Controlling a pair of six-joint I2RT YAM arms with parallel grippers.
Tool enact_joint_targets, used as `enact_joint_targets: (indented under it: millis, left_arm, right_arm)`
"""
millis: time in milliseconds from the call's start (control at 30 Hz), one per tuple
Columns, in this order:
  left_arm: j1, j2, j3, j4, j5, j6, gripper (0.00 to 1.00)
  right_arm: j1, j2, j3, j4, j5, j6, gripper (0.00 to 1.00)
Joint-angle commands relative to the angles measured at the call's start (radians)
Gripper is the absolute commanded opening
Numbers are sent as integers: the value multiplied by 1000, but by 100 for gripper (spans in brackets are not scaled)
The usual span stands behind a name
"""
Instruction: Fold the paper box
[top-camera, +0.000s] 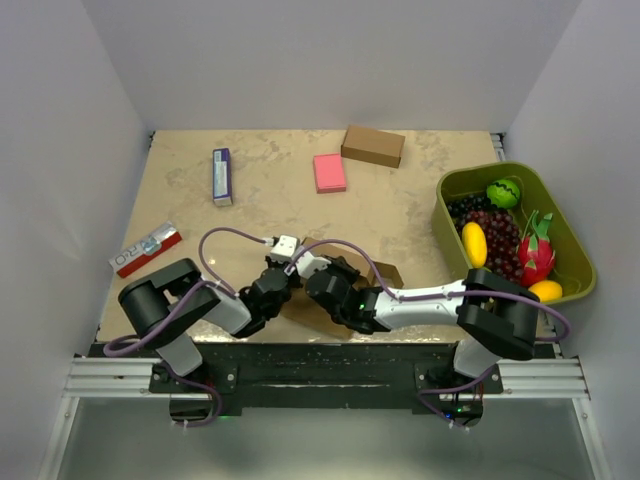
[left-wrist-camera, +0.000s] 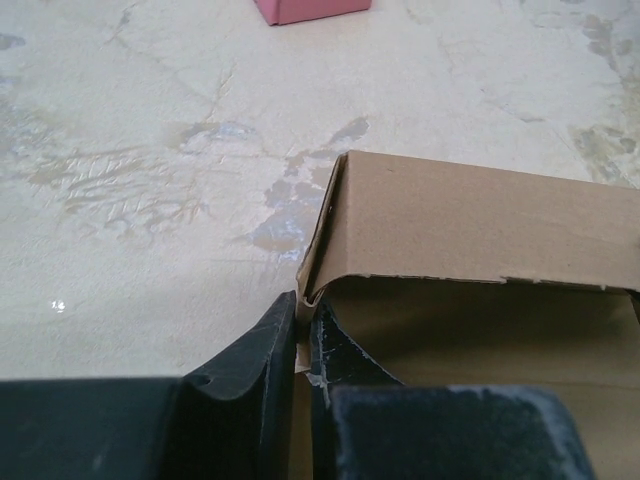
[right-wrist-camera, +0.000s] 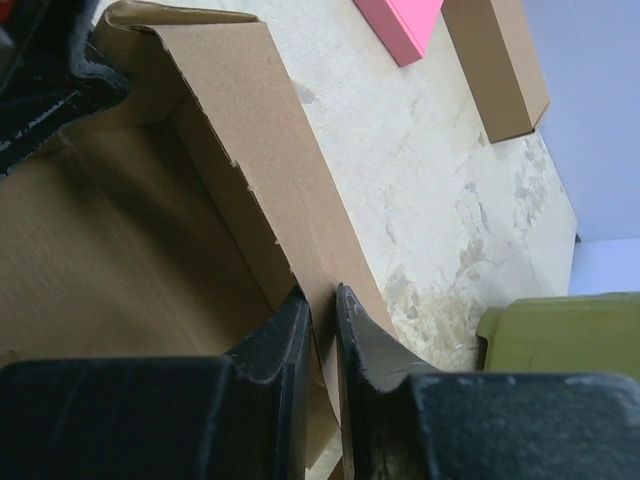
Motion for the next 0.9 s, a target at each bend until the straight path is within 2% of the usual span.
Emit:
enact_joint_targets:
  millis: [0, 133, 300, 433, 533, 733, 867]
  left_arm:
    - [-13, 31, 38, -68, -248, 97, 0]
    - [-15, 53, 50, -79, -308, 94, 0]
    - [-18, 82, 64, -71, -308, 77, 0]
    - [-44, 90, 32, 47, -196, 91, 0]
    - [-48, 67, 10, 58, -144, 40, 2]
    - [-47, -31, -68, 47, -75, -27, 19]
    - [-47, -132, -110, 24, -47, -38, 36]
  right_arm:
    - [14, 29, -4, -57, -92, 30, 2]
    - [14, 34, -4, -56, -91, 30, 2]
    - [14, 35, -6, -53, -94, 30, 2]
    - [14, 46, -4, -53, -100, 30, 2]
    - [14, 54, -7, -48, -102, 35, 2]
    - [14, 64, -4, -51, -103, 35, 3]
    - [15, 70, -7, -47, -103, 36, 3]
